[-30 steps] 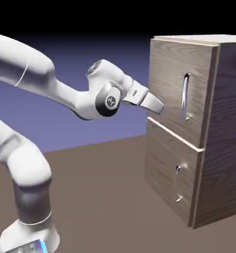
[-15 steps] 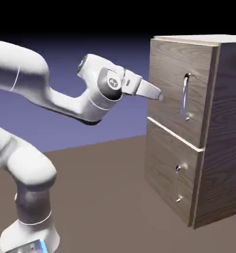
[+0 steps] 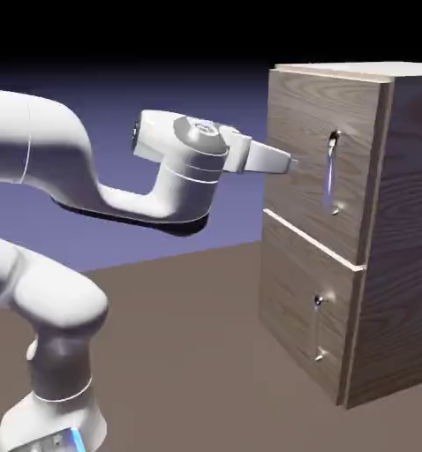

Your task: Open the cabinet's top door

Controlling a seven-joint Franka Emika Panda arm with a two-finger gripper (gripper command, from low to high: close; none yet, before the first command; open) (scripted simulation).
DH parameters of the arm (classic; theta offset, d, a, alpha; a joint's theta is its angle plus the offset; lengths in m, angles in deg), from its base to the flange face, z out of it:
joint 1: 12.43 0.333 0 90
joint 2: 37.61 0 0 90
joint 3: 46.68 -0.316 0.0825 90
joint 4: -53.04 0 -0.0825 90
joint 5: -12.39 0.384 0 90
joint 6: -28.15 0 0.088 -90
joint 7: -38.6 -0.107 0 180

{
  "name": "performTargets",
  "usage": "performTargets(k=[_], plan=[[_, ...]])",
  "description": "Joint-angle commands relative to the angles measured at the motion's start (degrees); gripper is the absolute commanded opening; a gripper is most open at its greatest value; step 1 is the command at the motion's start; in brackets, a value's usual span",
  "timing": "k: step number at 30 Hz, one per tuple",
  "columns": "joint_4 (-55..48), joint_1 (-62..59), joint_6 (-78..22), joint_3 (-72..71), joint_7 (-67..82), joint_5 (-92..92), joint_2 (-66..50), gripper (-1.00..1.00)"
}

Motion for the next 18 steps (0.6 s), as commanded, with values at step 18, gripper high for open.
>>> performTargets(k=[18], plan=[[-5.4,11.8,-1.5,14.8,-33.7,-44.9,7.0,0.00]])
